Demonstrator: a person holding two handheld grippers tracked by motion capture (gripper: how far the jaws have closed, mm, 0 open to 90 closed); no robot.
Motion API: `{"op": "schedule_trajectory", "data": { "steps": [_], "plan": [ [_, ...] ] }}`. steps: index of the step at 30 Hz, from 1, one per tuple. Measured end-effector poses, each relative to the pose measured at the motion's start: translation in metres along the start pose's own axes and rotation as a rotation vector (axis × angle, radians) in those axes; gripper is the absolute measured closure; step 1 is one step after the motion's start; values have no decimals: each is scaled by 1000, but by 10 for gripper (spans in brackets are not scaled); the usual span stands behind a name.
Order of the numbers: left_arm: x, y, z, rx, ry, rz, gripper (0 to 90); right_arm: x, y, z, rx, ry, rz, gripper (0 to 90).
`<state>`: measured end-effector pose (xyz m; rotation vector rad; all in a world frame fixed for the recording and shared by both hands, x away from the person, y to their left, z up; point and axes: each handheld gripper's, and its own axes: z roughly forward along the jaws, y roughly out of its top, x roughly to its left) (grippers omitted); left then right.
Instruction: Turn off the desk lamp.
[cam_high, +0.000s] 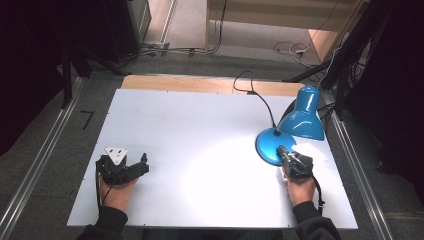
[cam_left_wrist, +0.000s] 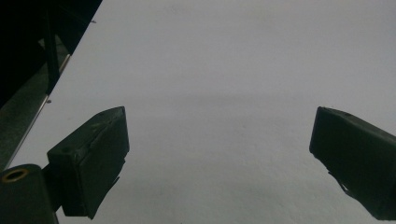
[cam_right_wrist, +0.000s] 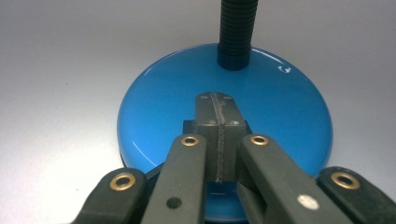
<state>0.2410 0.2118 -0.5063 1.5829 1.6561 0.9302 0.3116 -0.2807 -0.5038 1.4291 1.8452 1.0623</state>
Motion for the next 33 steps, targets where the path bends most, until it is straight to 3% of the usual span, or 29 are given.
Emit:
{"op": "schedule_trajectory", "data": {
  "steps": [7, 12, 13, 15, 17, 33],
  "plan": [
    [-1, 0, 0, -1, -1, -1, 56, 1, -1, 0, 1, 1, -15, 882],
    [-1, 0, 0, 2, -3, 2, 56, -1, -2, 1, 1, 10, -6, 883],
    [-1, 0, 0, 3, -2, 2, 56, -2, -2, 3, 6, -7, 0, 884],
    [-1, 0, 0, 3, -1, 3, 56, -4, -1, 4, 8, 7, 25, 884],
    [0, 0, -1, -2, -2, -1, 56, -3, -1, 4, 9, 0, 9, 883],
    [0, 0, 0, 3, -2, -2, 56, -3, 1, 4, 19, 10, 20, 882]
  ]
}}
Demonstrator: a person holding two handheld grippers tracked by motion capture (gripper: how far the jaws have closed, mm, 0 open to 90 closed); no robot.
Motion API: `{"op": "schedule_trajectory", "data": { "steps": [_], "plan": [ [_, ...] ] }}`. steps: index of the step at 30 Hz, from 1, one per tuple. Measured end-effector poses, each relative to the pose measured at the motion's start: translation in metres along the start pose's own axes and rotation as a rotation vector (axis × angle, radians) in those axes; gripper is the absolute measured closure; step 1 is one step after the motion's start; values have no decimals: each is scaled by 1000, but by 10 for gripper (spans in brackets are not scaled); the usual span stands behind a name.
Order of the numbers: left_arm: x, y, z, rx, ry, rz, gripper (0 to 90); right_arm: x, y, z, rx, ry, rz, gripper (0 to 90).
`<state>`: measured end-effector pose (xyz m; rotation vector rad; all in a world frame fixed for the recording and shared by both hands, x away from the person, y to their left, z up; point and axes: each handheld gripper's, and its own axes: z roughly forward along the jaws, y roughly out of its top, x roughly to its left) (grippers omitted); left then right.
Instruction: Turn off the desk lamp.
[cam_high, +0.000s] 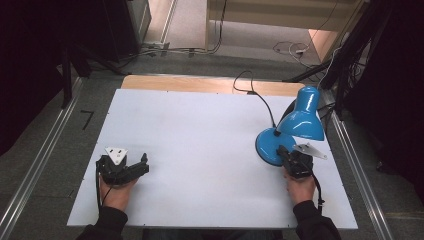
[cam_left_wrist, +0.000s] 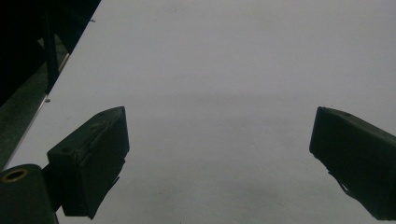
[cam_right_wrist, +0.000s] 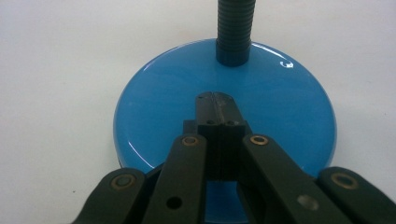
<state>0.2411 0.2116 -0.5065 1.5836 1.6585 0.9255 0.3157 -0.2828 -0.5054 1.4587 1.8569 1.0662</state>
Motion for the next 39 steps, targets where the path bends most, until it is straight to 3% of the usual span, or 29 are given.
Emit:
{"op": "schedule_trajectory", "data": {
  "steps": [7, 17, 20, 21, 25, 39],
  "plan": [
    [0, 0, 0, -2, -1, -1, 56, -2, 1, 0, 2, 17, 9, 879],
    [0, 0, 1, 1, 1, -1, 56, -8, 5, -8, -31, 47, 29, 725],
    [0, 0, 1, 2, 2, -1, 56, -9, 6, -10, -27, 68, 32, 612],
    [0, 0, 1, 3, 2, -1, 56, -9, 6, -10, -26, 70, 34, 612],
    [0, 0, 1, 5, 1, 2, 56, -7, 6, -10, -16, 61, 20, 424],
    [0, -1, 1, 10, 1, 0, 56, -7, 7, -11, -5, 61, 28, 330]
  ]
}}
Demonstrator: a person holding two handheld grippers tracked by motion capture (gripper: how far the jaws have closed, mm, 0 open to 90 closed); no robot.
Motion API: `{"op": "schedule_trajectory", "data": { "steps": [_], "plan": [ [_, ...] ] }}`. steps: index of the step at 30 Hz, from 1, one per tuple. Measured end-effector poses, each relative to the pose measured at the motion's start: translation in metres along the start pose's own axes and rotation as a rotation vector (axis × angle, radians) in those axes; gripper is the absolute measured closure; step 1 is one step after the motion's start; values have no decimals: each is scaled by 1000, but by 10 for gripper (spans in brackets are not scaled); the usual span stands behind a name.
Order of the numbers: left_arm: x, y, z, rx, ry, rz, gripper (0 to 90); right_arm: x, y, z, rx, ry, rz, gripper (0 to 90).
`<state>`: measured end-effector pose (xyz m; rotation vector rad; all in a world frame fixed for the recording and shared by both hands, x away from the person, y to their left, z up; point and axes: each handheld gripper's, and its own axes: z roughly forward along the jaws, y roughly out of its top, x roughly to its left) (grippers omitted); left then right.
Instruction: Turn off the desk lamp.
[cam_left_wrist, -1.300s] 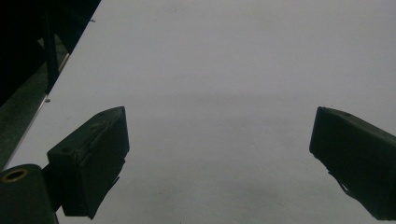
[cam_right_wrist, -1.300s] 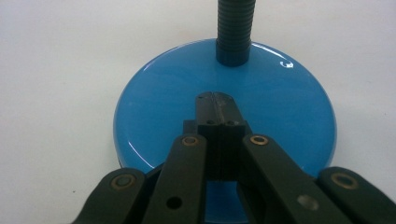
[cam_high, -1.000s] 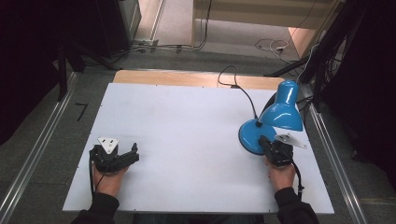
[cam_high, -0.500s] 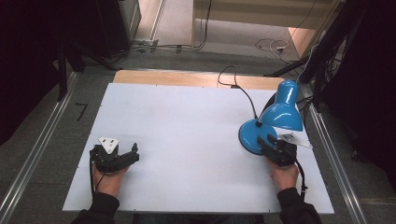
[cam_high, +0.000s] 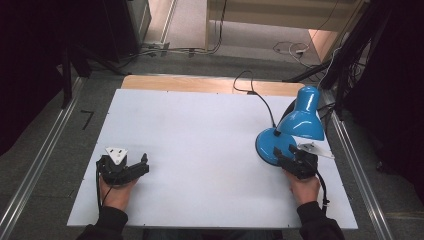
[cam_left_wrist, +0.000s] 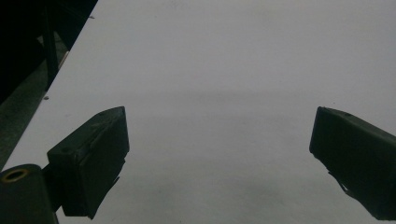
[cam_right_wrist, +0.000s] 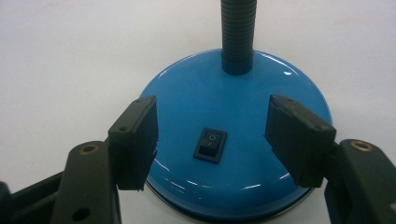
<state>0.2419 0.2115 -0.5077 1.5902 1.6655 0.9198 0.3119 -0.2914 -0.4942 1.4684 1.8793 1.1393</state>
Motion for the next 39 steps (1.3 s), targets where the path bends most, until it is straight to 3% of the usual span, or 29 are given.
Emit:
{"op": "schedule_trajectory", "data": {
  "steps": [13, 30, 39],
  "plan": [
    [0, 1, 0, -1, 1, 4, 56, -2, -1, -6, 12, -7, -13, 302],
    [1, 1, -1, -5, 1, -4, 56, -4, -2, -17, 17, 8, 15, 260],
    [1, 1, -1, -4, 0, -3, 56, -5, -3, -22, 16, 10, 7, 260]
  ]
}}
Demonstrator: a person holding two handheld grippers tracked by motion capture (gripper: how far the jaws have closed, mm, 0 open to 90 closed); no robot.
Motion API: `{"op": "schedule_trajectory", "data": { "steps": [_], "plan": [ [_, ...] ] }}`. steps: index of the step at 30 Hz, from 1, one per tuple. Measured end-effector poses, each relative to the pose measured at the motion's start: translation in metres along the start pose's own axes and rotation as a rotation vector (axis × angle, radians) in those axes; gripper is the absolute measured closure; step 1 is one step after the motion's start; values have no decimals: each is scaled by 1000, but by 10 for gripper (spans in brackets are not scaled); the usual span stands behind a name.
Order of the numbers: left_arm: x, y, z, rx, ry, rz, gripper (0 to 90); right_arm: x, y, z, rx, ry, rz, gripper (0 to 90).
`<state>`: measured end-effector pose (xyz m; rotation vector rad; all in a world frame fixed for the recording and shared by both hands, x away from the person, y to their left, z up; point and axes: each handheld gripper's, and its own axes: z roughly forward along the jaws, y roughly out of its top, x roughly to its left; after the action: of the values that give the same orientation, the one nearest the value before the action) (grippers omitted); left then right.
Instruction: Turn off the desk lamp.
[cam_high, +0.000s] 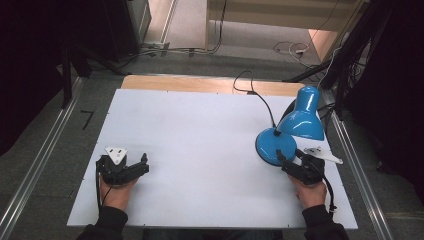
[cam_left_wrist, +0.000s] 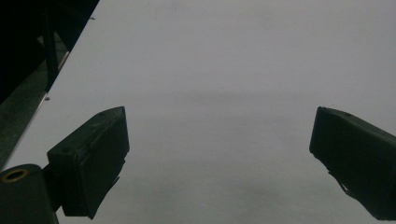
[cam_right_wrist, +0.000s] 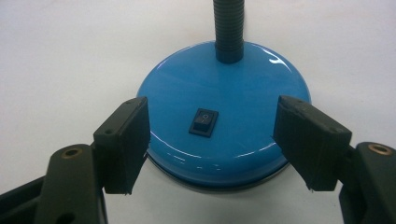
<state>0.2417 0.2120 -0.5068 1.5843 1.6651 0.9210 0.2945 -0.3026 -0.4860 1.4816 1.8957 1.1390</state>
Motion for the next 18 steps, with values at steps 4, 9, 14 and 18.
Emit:
{"op": "schedule_trajectory", "data": {
  "steps": [4, 9, 14, 18],
  "plan": [
    [0, 0, 0, 1, -1, -1, 56, 0, 0, -2, -3, -1, -2, 260],
    [1, 0, 0, 2, -2, 0, 56, 0, -4, -3, 2, -3, -10, 262],
    [0, 0, 0, 1, -1, 0, 56, -1, -5, -6, 2, -6, -10, 263],
    [0, -1, 0, 4, -2, 4, 56, -3, -6, -9, 2, -7, -6, 263]
  ]
}}
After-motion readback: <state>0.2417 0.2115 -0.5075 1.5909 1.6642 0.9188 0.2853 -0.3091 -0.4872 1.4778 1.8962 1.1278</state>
